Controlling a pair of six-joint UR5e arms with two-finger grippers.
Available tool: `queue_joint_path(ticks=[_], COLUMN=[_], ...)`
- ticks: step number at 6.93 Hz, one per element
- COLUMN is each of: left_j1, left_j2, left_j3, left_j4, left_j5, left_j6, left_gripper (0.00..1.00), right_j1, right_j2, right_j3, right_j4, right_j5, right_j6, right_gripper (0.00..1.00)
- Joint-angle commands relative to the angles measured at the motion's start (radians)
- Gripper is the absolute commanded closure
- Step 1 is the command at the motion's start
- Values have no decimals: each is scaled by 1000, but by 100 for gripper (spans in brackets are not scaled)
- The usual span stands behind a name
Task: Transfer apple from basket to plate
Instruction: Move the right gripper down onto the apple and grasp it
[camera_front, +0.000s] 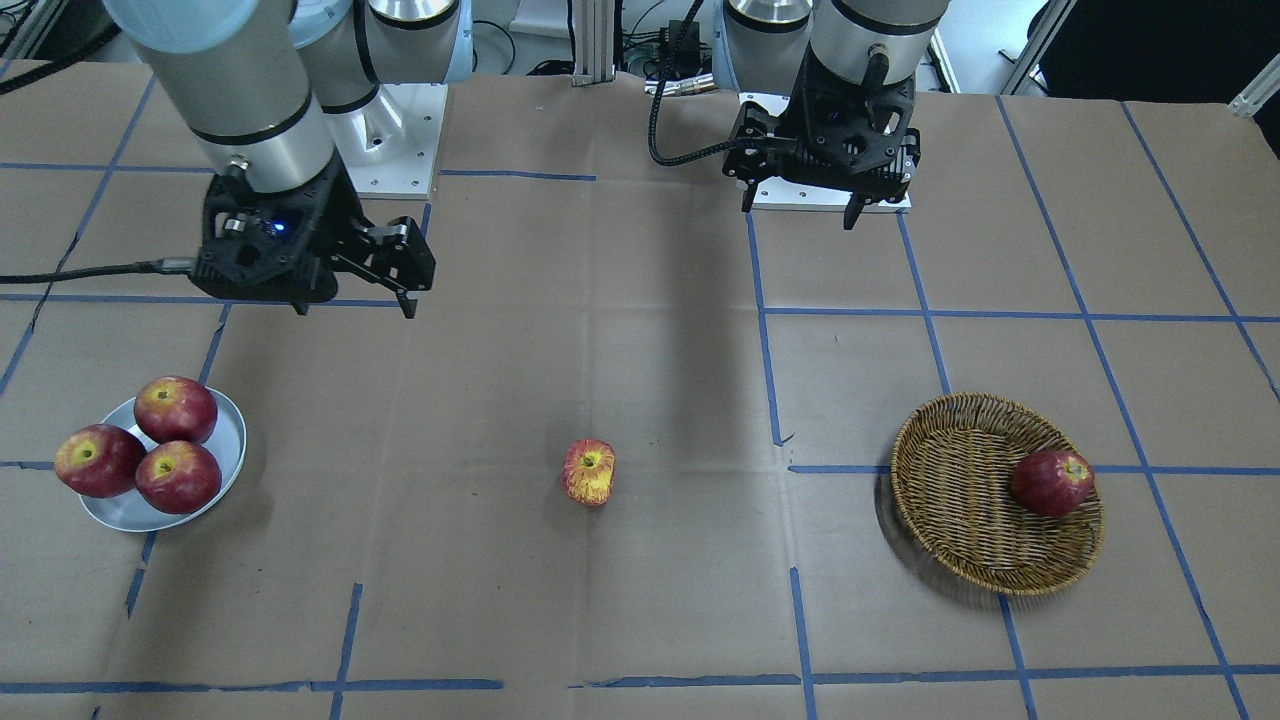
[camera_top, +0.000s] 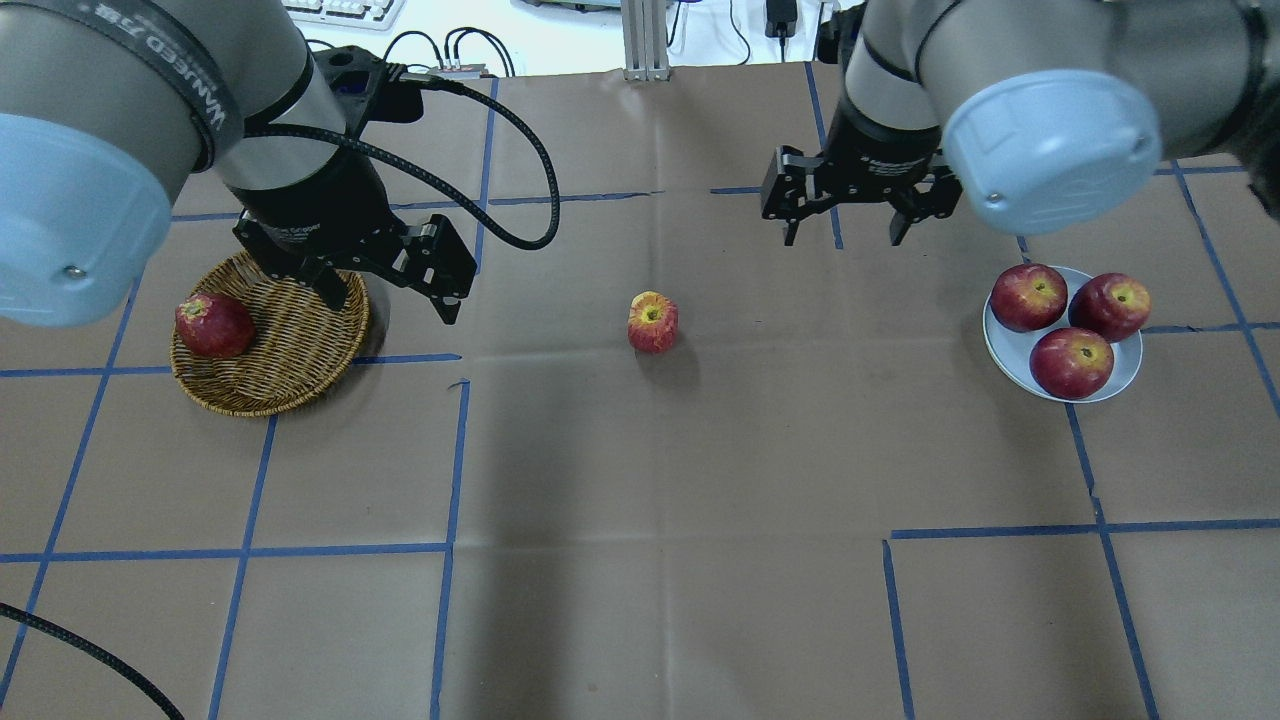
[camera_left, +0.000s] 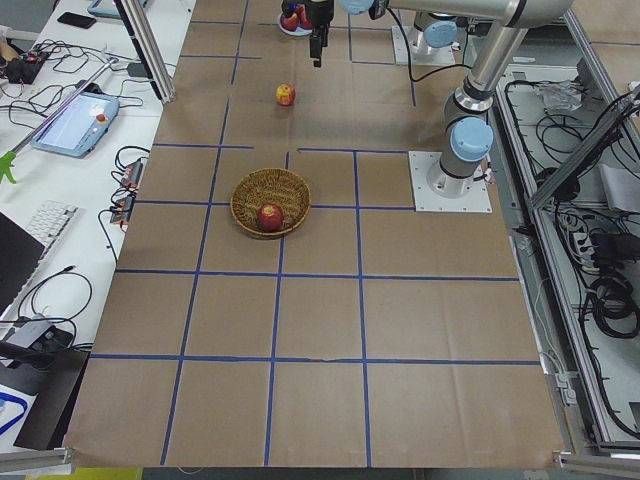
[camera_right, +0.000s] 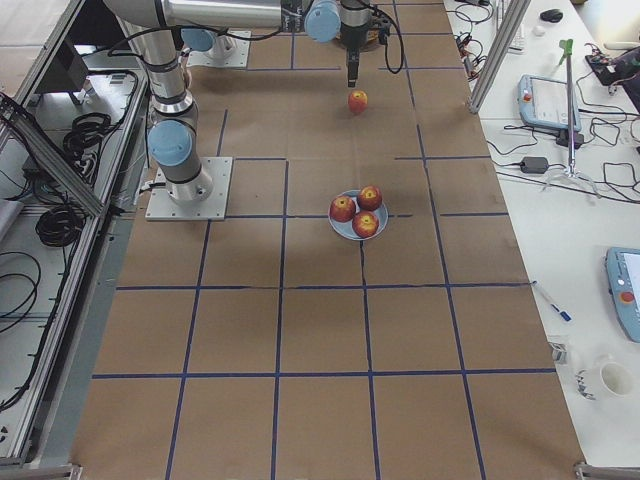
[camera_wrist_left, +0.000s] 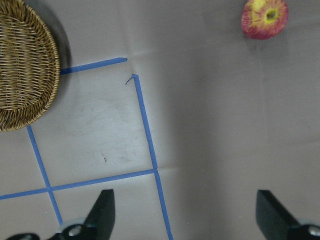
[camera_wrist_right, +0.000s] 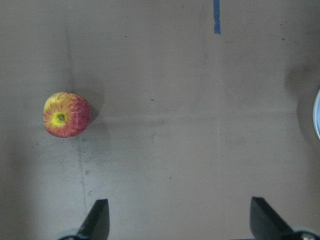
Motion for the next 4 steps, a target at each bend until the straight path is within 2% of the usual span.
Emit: queue_joint_path(ticks=[1, 4], left_j1=[1, 1], left_j2=[-2, -6], left_j3=[-4, -4], left_j4=[1, 2], left_j5=[2, 2], left_j6=[0, 0], left_gripper=[1, 1], right_j1=[118, 192], right_j2=[121, 271], right_j3=[-25, -22], right_j4=[-112, -287], right_j5=[-3, -4], right_j6=[150, 250], right_gripper=[0, 0])
